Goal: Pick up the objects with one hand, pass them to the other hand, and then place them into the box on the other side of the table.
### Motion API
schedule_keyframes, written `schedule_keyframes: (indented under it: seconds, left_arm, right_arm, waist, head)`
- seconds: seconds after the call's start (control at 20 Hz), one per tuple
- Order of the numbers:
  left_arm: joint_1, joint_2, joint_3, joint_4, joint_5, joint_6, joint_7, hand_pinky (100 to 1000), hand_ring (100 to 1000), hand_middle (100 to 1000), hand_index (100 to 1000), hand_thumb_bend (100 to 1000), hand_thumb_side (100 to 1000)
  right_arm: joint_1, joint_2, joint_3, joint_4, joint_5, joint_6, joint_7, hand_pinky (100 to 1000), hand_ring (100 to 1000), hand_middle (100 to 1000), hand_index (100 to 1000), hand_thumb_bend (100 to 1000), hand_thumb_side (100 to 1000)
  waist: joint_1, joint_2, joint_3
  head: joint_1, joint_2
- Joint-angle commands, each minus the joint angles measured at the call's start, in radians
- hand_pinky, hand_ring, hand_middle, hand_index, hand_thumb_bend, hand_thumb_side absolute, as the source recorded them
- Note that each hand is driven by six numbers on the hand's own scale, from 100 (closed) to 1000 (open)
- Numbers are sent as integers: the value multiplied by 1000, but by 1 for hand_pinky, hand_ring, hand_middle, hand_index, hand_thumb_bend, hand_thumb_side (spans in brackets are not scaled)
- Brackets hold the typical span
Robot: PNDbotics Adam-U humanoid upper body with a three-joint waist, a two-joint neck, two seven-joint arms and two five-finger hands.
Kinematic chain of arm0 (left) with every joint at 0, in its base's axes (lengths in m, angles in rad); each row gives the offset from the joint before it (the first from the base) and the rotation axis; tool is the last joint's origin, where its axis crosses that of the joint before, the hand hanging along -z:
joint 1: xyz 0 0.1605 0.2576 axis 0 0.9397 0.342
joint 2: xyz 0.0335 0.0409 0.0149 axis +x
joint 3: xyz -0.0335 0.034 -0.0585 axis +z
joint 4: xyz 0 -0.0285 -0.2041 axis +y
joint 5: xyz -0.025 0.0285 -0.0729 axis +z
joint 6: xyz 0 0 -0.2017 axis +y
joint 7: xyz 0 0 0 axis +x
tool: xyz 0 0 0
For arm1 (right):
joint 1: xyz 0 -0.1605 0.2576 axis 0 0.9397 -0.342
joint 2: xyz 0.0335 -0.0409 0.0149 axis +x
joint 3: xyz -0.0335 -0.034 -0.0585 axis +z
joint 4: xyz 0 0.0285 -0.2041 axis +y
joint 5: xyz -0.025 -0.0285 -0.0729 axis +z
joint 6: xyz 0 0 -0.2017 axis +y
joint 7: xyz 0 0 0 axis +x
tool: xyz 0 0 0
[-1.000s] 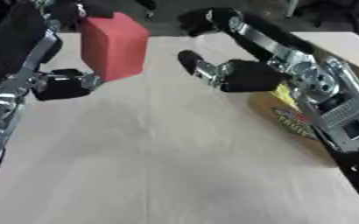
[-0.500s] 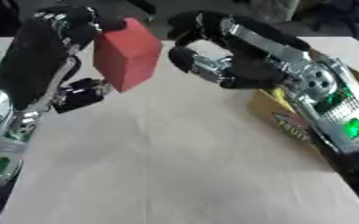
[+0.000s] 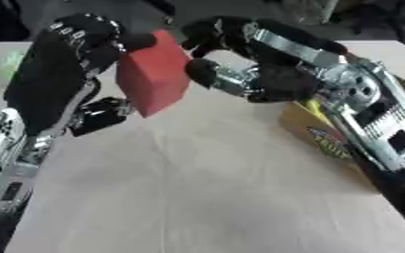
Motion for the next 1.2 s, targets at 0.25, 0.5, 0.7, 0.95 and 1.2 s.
schedule_keyframes:
  seconds: [0.25, 0.5, 0.7, 0.95, 1.2]
  left_arm:
    - [-12, 38, 5, -40, -18, -40, -12, 489, 506, 494, 572, 470, 100]
    - [-16, 46, -5, -58, -19, -58, 26, 485, 505, 493, 570, 474, 100]
    - [-18, 54, -13, -66, -10, -77, 47, 485, 505, 493, 569, 478, 100]
    - [-22, 56, -19, -71, 1, -90, 51, 482, 502, 490, 566, 473, 100]
    - [-22, 55, -23, -74, 24, -96, 53, 478, 498, 487, 562, 462, 100]
  right_arm:
    - [-25, -58, 6, -16, 13, 16, 79, 1000, 879, 826, 920, 340, 715]
    - [-44, -86, 3, -16, -21, -27, 123, 1000, 890, 835, 921, 354, 701]
    - [-58, -101, 4, -16, -21, -76, 159, 1000, 904, 847, 923, 362, 692]
    - [-61, -101, -2, -16, -5, -131, 175, 1000, 910, 844, 920, 378, 645]
    - [-61, -99, -7, -16, 16, -166, 162, 1000, 912, 842, 916, 398, 575]
  waist:
    - [-1, -12, 0]
    - [-1, -11, 1]
    - [-1, -10, 2]
    - [0, -10, 2]
    - [0, -9, 1]
  head:
    - [0, -8]
    - [2, -10]
    - [3, -12]
    - [9, -14]
    - [12, -19]
